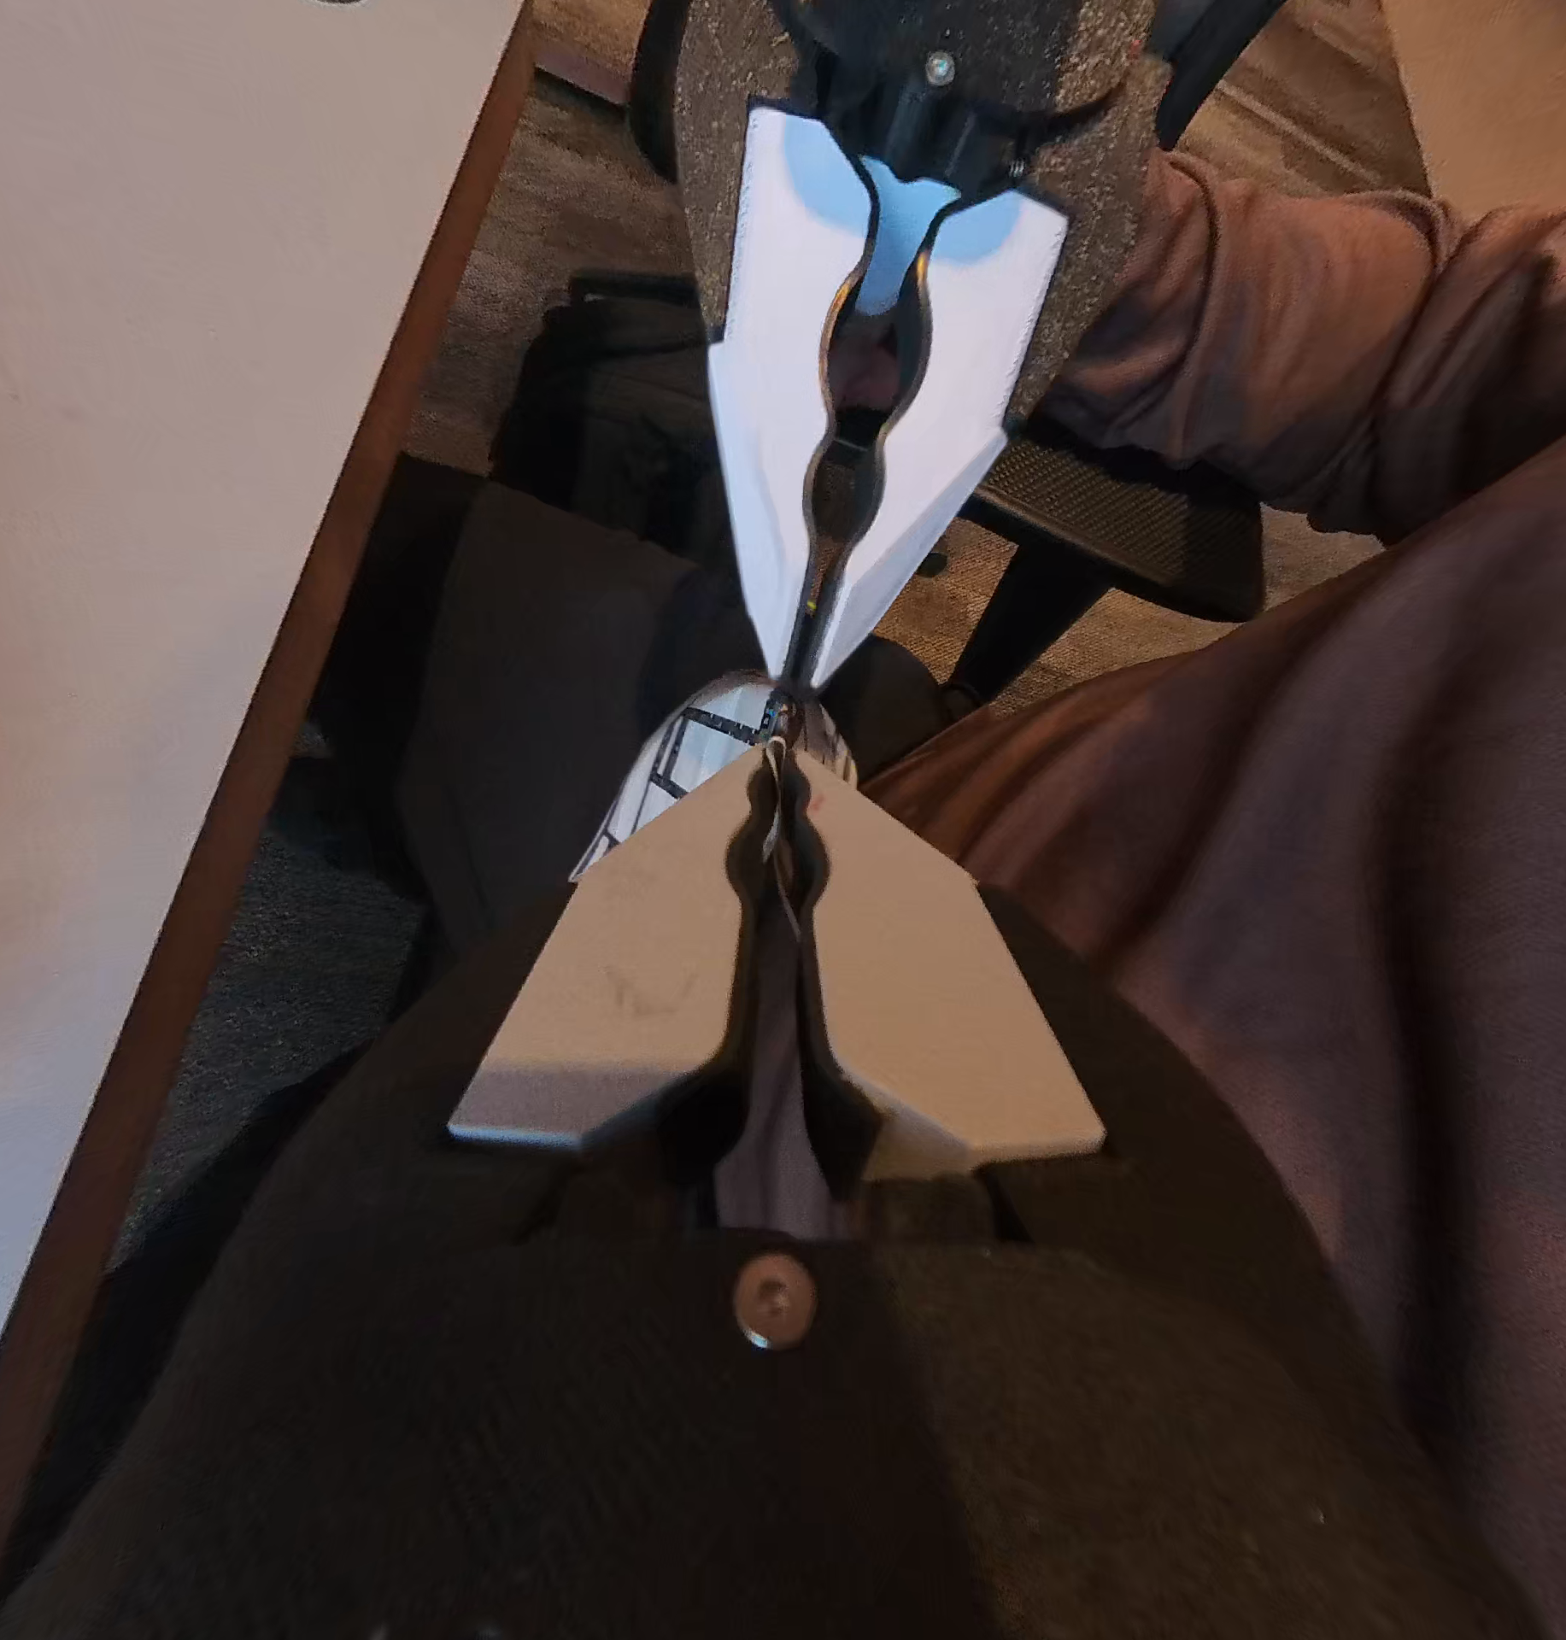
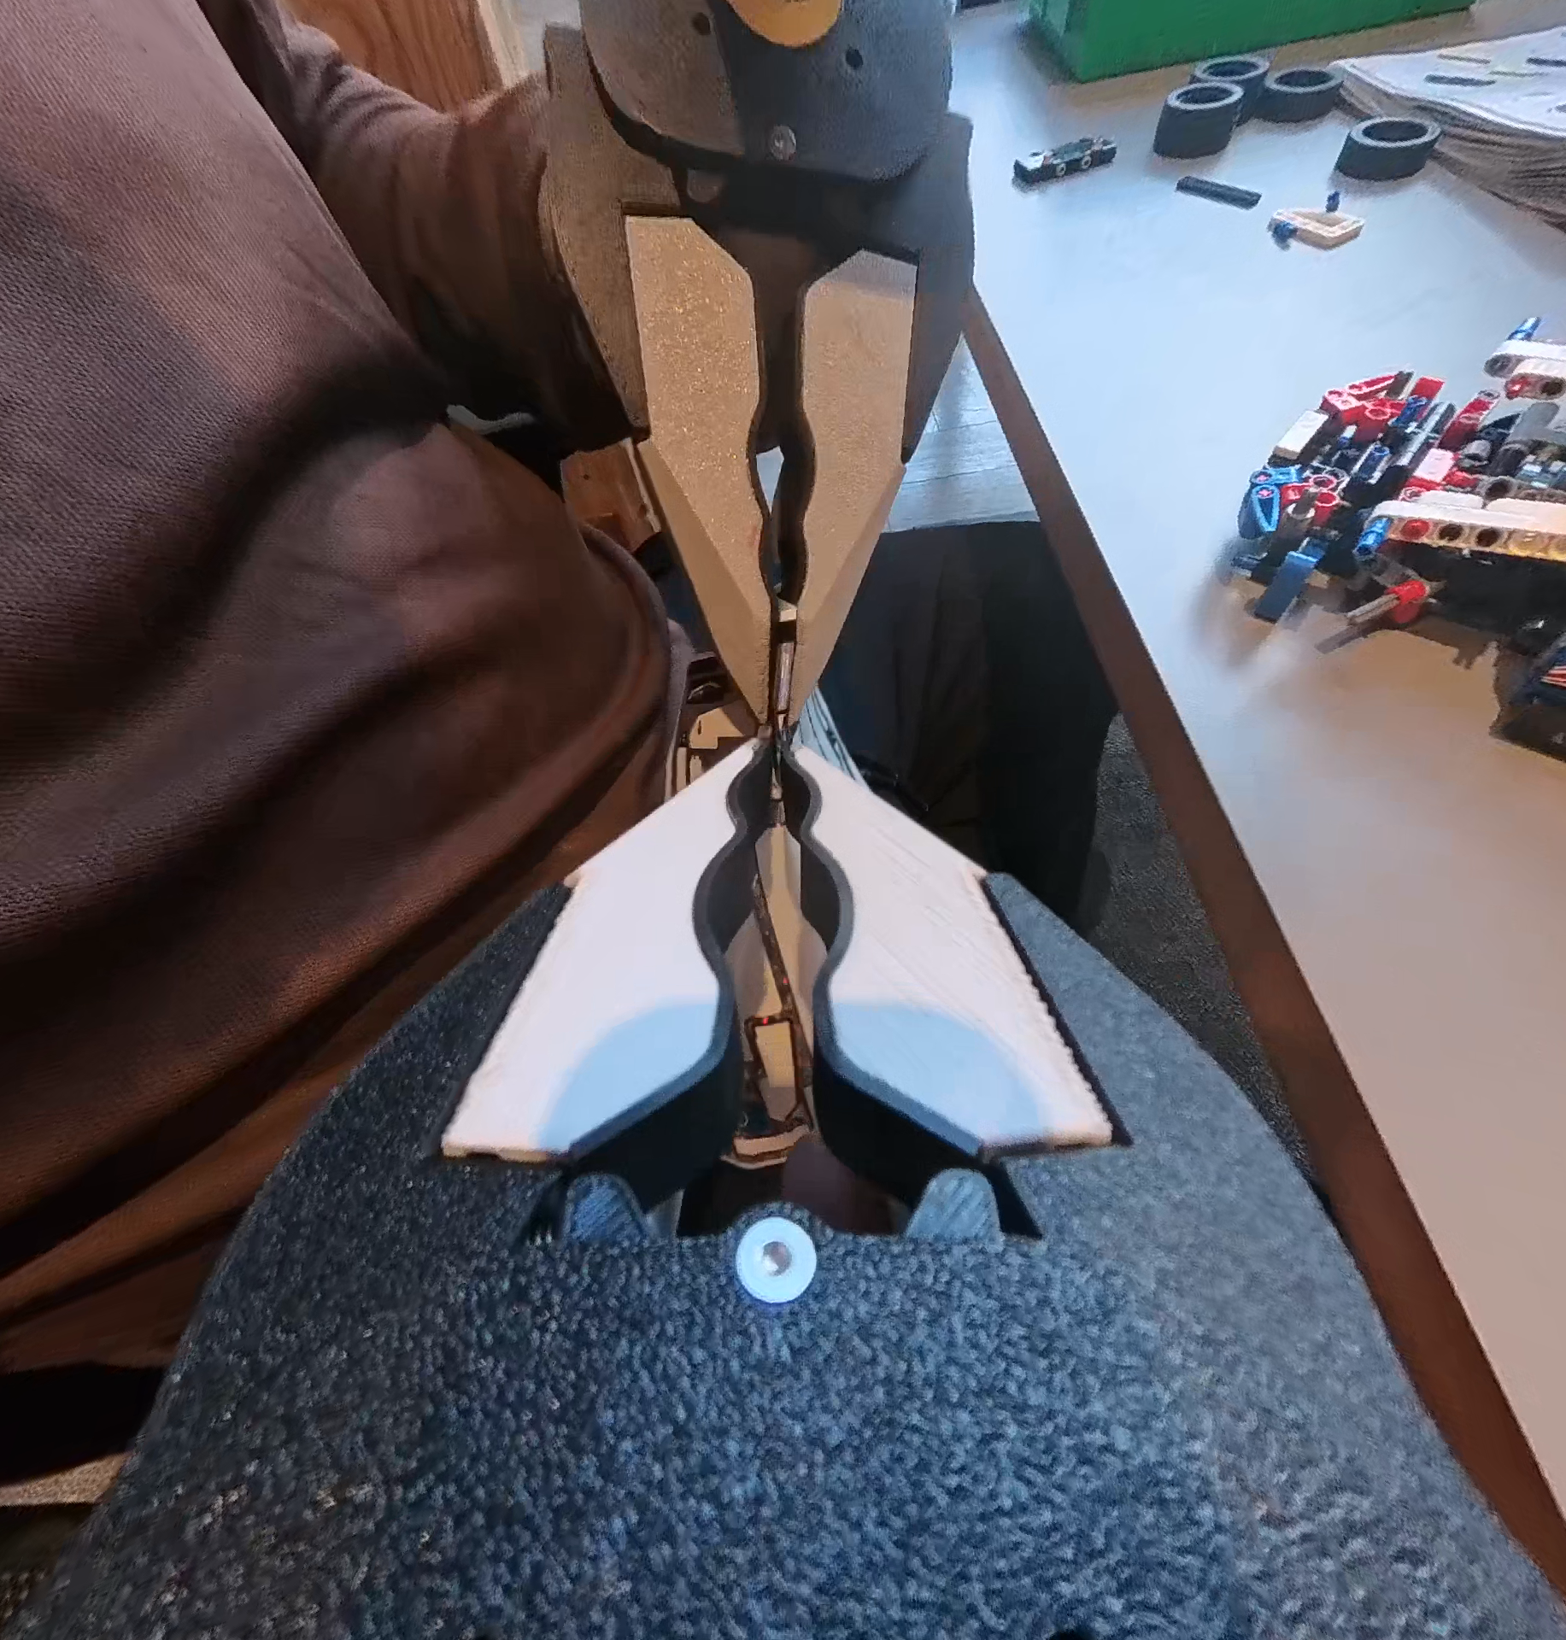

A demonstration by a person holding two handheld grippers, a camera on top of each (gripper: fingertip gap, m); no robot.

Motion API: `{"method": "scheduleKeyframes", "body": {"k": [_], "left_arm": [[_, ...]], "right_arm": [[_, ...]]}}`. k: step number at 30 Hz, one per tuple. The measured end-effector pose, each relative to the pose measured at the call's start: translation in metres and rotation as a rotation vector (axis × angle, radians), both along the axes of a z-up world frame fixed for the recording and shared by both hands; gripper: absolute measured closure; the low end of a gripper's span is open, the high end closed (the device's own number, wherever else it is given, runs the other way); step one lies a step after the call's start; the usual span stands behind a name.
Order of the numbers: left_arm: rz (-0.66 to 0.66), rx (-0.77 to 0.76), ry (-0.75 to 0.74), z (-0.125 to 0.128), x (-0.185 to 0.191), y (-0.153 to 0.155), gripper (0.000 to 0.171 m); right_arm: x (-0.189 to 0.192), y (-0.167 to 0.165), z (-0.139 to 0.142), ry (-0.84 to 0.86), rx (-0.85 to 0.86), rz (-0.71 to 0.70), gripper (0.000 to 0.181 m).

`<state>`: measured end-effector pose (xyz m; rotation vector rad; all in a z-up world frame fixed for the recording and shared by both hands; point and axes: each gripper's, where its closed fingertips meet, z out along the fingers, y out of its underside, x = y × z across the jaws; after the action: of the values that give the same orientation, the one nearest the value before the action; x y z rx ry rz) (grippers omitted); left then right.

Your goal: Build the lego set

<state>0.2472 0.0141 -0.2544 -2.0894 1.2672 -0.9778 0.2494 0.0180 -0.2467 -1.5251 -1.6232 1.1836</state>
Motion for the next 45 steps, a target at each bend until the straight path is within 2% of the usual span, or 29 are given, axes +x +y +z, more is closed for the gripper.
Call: {"method": "scheduleKeyframes", "body": {"k": [18,25,33,38,42,45], "left_arm": [[-0.047,0.076,0.032,0.0,0.002,-0.004,0.171],[-0.093,0.223,0.057,0.006,-0.001,-0.003,0.171],[-0.086,0.426,0.039,0.016,-0.005,0.002,0.171],[-0.047,0.413,0.075,0.003,-0.01,0.007,0.171],[-0.033,0.352,0.066,-0.002,-0.012,0.008,0.171],[-0.022,0.32,0.067,-0.005,-0.014,0.01,0.171]], "right_arm": [[-0.004,-0.005,0.002,0.024,-0.11,0.039,0.181],[-0.007,-0.006,0.009,0.078,-0.402,0.073,0.181],[-0.012,0.009,0.019,0.157,-0.625,0.037,0.181],[-0.013,0.014,0.01,0.125,-0.585,-0.006,0.181],[-0.013,0.014,0.004,0.082,-0.429,-0.029,0.181],[-0.015,0.005,0.004,0.066,-0.358,0.003,0.172]]}}
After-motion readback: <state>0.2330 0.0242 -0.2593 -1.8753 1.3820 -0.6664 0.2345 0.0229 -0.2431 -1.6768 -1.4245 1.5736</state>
